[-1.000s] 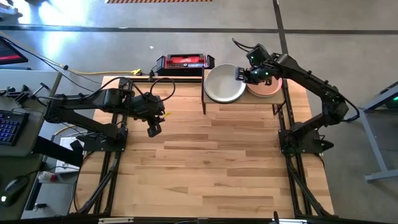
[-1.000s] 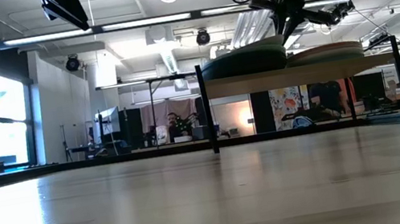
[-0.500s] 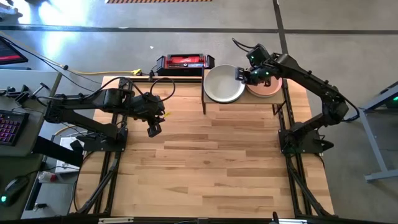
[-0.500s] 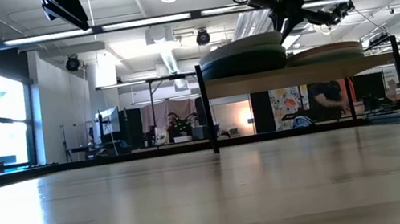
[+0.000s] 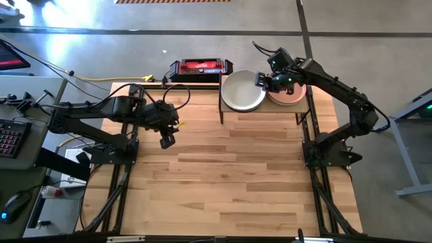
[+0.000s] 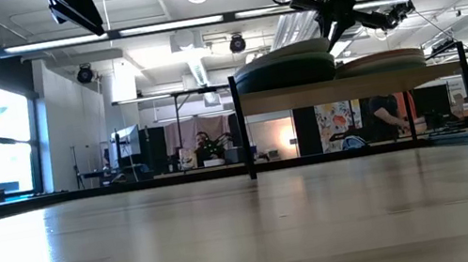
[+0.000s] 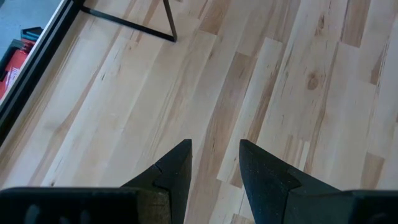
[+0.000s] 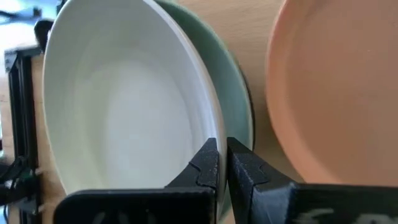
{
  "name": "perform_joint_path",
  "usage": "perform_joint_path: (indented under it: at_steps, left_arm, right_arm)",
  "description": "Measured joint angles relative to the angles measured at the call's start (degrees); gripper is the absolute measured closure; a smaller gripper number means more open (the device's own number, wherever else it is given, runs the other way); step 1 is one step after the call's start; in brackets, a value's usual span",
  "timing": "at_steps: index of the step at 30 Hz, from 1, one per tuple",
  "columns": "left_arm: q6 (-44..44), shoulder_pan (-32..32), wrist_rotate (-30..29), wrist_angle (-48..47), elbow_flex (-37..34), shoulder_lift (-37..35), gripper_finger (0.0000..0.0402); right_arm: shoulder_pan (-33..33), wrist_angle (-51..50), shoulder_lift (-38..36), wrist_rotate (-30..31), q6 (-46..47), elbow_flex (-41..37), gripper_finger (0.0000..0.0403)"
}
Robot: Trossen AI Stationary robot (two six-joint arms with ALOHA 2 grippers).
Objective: Place and stack plates onto a shelf
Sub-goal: Stack the gray plate on top of the light green plate on the shelf
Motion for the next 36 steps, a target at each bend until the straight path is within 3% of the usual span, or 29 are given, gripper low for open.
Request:
perform_joint_path:
  at_steps: [36]
  left_arm:
    - [-0.02,0.0,0.02,0.02,-0.01,0.0,0.028]
  right_arm:
    - [-0.44,-0.18,0.0,-0.88,-0.46,-0.04,0.0402]
